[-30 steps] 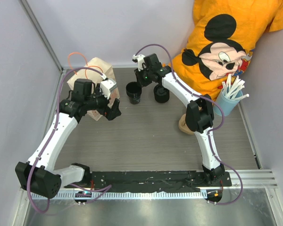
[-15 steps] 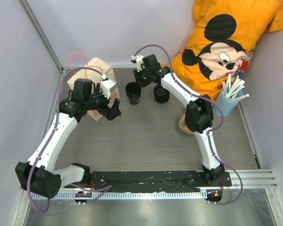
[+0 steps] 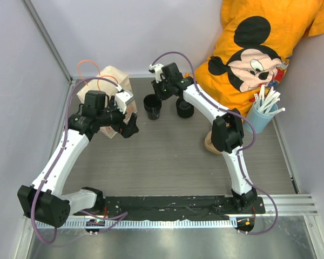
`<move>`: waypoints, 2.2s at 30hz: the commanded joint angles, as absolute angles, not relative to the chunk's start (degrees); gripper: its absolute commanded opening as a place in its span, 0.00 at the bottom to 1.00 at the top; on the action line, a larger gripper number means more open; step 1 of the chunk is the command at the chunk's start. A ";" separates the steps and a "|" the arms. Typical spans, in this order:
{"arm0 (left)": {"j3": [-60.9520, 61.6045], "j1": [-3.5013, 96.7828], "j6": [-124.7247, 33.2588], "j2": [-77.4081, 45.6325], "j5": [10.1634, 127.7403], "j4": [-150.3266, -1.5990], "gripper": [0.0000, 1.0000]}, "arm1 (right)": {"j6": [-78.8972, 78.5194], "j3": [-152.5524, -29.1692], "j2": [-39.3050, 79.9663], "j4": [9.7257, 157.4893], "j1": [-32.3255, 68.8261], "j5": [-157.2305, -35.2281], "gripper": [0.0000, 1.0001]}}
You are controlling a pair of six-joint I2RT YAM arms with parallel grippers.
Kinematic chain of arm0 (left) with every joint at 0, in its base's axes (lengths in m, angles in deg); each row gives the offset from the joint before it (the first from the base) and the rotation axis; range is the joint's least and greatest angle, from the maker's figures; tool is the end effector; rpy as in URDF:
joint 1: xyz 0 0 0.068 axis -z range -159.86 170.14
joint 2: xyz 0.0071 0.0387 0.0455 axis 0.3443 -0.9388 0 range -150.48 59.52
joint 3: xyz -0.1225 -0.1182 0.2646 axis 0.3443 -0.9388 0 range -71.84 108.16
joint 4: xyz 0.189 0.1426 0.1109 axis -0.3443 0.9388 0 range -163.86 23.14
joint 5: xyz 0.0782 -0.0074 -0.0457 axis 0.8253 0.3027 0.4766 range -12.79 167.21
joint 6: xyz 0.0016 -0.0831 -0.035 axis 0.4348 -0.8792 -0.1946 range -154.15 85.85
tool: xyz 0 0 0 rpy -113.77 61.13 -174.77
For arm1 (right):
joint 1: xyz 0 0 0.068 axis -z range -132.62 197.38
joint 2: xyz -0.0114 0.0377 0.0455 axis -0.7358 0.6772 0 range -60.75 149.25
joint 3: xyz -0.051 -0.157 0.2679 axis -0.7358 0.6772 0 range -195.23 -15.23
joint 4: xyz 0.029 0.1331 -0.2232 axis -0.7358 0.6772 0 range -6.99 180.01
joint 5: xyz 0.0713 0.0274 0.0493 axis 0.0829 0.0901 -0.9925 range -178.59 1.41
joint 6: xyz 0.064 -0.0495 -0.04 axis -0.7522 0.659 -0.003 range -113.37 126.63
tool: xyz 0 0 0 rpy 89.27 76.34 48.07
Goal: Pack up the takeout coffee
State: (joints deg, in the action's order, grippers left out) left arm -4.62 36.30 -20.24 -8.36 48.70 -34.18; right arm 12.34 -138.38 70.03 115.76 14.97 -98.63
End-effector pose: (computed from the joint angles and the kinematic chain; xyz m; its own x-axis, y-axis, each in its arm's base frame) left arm 0.2394 -0.1094 0.3614 -0.4606 0.3534 -0.8142 0.7260 0.6777 -0.1166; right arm 0.4891 0.3271 0.2736 -0.4806 -0.4211 -0.7693 -0.6911 0.7218 0.0366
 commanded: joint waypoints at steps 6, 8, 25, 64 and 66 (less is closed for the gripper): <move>-4.87 36.49 -20.53 -7.89 47.95 -36.24 1.00 | 12.95 -140.73 67.40 113.77 14.24 -96.59 0.29; -4.87 36.49 -20.53 -7.98 48.03 -36.15 1.00 | 12.95 -140.82 67.22 113.69 14.24 -96.41 0.30; -4.96 36.49 -20.53 -7.89 47.95 -36.15 1.00 | 13.04 -141.17 66.34 113.69 14.07 -96.50 0.31; -5.22 36.49 -20.44 -7.63 47.68 -36.15 1.00 | 13.48 -140.56 63.70 113.60 13.45 -96.32 0.33; -5.22 36.49 -20.53 -7.54 47.68 -36.15 1.00 | 13.48 -140.21 63.96 113.60 13.45 -96.15 0.33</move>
